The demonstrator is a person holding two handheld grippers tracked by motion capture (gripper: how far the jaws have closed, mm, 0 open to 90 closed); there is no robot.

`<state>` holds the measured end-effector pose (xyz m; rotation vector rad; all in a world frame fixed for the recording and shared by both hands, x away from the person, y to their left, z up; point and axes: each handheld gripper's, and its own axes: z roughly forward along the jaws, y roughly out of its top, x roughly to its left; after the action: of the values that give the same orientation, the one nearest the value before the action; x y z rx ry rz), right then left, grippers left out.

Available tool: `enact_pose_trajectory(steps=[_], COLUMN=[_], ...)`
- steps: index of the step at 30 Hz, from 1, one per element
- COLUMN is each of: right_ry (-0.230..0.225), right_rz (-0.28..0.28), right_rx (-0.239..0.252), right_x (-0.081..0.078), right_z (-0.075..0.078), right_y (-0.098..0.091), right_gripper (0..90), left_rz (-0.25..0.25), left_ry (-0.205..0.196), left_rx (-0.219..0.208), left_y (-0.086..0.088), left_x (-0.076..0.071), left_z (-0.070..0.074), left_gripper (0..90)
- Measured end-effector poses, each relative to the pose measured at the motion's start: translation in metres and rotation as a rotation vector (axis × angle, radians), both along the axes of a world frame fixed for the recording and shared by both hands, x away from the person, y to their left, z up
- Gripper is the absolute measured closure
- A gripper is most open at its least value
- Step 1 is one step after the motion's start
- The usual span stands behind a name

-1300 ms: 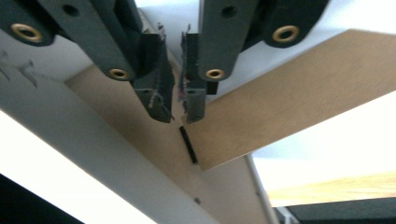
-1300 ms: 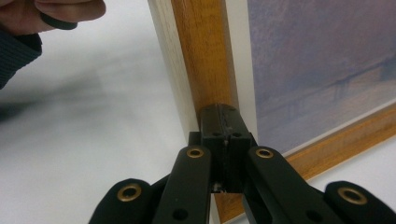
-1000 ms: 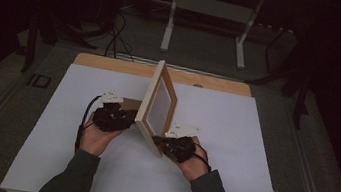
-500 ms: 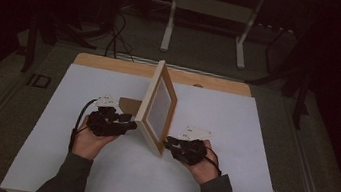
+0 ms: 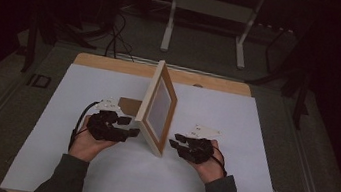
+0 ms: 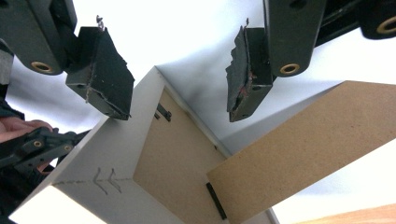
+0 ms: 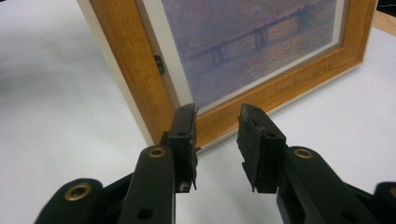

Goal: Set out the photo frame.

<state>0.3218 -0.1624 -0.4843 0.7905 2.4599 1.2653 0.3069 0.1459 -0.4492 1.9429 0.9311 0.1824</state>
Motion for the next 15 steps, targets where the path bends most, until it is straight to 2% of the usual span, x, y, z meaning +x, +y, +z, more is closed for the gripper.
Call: enact_pose_trajectory(steps=[9,15], right_ry=[0.001,-0.001], right_rz=[-0.009,-0.012], right_rx=[0.007,0.011], right_x=[0.0007,0.001], right_z=[0.0004,0.0011], right_y=[-0.0019,-0.0027], right_gripper=[65.6,64.9], left_rz=[-0.046,-0.054], left_ry=[0.004,0.002], left_rx=[0.005,0.007], left_y=[-0.0021,-0.0058], left_x=[-0.0024,-0.0029], left_z=[-0.0001,-0.0003], left_gripper=[39.2,37.6])
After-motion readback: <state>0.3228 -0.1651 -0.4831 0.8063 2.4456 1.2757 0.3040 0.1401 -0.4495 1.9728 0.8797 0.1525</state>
